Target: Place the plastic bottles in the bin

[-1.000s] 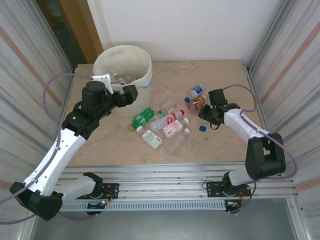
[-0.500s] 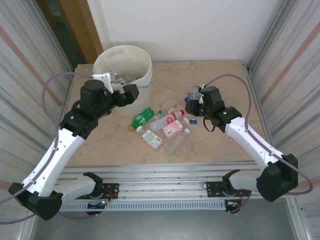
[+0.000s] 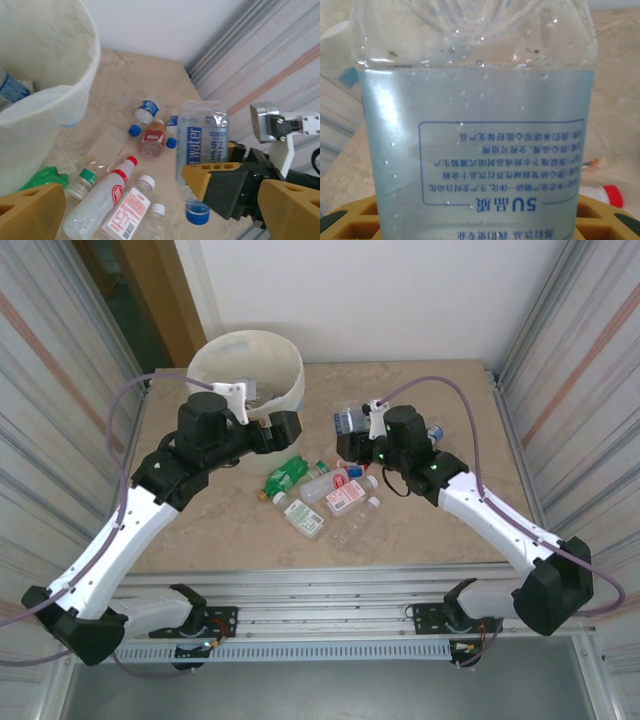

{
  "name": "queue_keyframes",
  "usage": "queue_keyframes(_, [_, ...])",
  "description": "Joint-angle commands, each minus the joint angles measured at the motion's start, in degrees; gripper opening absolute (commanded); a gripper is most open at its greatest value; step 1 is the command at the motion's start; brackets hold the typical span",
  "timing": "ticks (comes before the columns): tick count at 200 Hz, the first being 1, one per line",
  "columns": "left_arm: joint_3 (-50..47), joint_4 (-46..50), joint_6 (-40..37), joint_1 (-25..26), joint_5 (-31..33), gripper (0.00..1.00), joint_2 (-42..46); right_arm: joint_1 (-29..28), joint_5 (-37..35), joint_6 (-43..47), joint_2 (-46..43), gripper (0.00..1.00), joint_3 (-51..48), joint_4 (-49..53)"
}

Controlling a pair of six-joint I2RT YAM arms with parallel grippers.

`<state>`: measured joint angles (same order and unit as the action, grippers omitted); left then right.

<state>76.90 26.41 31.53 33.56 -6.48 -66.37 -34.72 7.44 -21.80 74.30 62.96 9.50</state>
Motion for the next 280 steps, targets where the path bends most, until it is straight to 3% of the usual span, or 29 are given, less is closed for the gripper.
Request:
queue_keyframes(1, [2.63,-0.03,-0.79,1.29,-1.26,0.99,-0.78,-0.94,3.22,2.64,1.26,0.27,2.76,-4.23])
queue_keyframes(98, [5.01,-0.84,-2.69,5.2,-3.56,0.99,-4.75,-2.76,12.66,4.57,2.79,0.27,3.48,-12.16])
queue_keyframes(152, [4.05,-1.77,-1.15,5.2,3.64,0.98,-5.04,-5.16,12.49,5.76,1.88,0.26,3.4,-12.79])
queue_keyframes(251, [3.02,-5.98,2.54,5.0,-0.68,0.81,-8.55,-7.86,11.68,6.6,1.37,0.26,5.19,-13.44])
queue_keyframes(266, [2.94,-6.24,3.04,4.78,-1.21,0.75,-9.16,-7.99,11.65,6.6,1.72,0.26,5.8,-13.54])
queue_keyframes(280, [2.62,-6.95,3.19,4.7,-2.01,0.63,-9.3,-8.04,11.6,6.79,1.9,0.26,6.35,-13.38])
